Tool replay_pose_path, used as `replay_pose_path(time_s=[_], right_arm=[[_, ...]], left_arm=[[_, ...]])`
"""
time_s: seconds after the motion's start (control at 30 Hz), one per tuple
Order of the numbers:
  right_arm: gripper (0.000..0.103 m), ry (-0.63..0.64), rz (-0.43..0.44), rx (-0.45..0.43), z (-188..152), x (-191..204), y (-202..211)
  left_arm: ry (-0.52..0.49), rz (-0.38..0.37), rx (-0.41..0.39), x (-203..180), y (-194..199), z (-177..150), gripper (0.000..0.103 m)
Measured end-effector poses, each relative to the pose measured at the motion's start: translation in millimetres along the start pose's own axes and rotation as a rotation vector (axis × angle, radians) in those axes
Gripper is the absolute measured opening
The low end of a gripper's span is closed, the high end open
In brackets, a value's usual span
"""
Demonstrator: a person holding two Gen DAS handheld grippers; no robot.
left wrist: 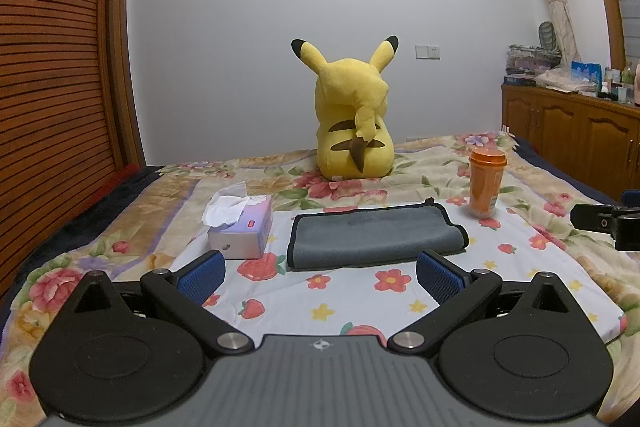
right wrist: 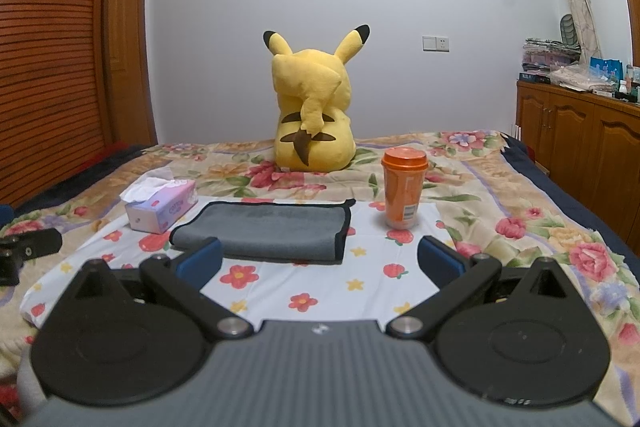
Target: Fold towel
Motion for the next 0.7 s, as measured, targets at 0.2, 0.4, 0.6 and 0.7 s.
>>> replay_pose_path(time_s=[0.2,0.4,0.6,0.7], right_arm=[[0.103,-0.001,0.0,0.0,-0.1,0.2,0.1],[0.103,-0.001,0.001,0.0,0.0,-0.1,-0.1],[0.103,-0.001,0.0,-0.001,0.0,-0.1,0.0],[0.103,0.0,0.0,-0.001,0.0,0.0,0.0]], left_arm=[[0.005,-0.003,0.004,0.1,-0.3,-0.4,0.103],[0.009,-0.001,0.008,5.0,-0.7,-6.5,0.103],[0.015,0.001,0.01,6.5,-1.9,-8.1,0.103],[0.017,0.002,0.011,7.7,-2.2,-8.9,0.103]])
Point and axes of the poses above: each gripper's, at about its wrist camera, not at the fingertips, and y roughly against the way its jaws point, x to its left, z to its top, the point moved 2 cm from there along -y, roughly the way its jaws point, and after that the axes turned 1 degree about z, right-handed, at the moved point
